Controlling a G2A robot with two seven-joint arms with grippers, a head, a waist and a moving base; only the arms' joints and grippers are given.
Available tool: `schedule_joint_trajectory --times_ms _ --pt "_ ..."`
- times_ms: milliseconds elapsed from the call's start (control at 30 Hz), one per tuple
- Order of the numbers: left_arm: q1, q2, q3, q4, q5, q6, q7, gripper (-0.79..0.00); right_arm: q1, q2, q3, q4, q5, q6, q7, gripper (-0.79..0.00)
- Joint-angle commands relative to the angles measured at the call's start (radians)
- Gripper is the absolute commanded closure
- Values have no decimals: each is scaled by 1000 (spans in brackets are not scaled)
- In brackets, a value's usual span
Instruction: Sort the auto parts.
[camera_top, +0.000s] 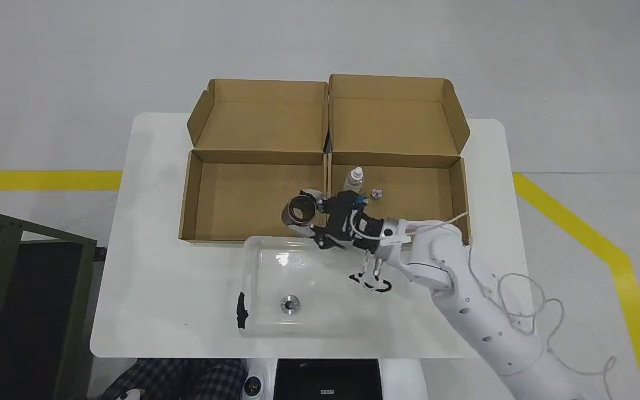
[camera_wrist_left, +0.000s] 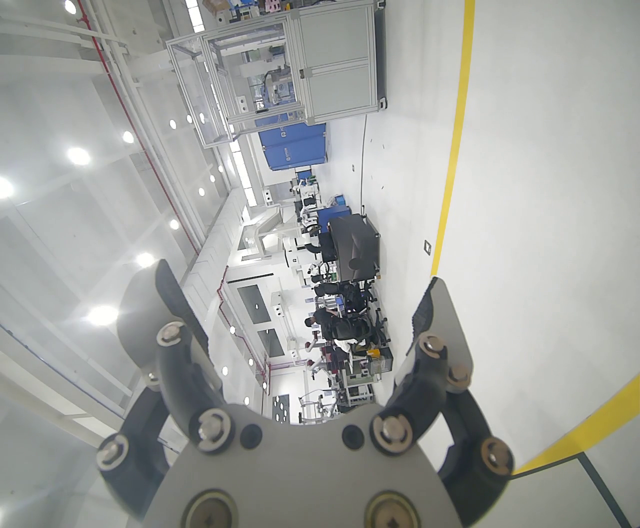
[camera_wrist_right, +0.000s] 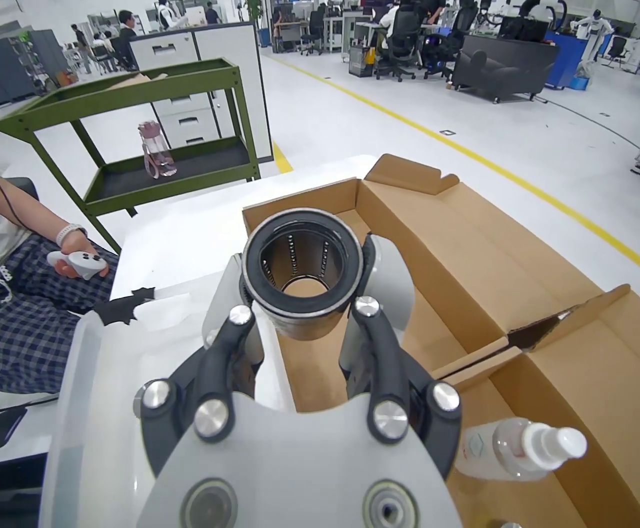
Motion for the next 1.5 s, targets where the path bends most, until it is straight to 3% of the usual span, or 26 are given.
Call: schedule_joint_trajectory --times_ms 0,667,967,1367,1467 --pt "0 0 0 0 0 0 0 -785 32 -10 -24 23 -8 26 12 0" --pt "0 0 0 0 0 0 0 -785 296 -128 -216 304 -15 256 182 0" --pt "0 0 0 0 0 0 0 -785 381 -173 -254 428 -12 257 228 0" --pt "0 0 0 0 0 0 0 -785 407 -217 -287 550 -14 268 226 0" --pt "0 0 0 0 0 0 0 -785 410 -225 -291 574 -25 269 221 -114"
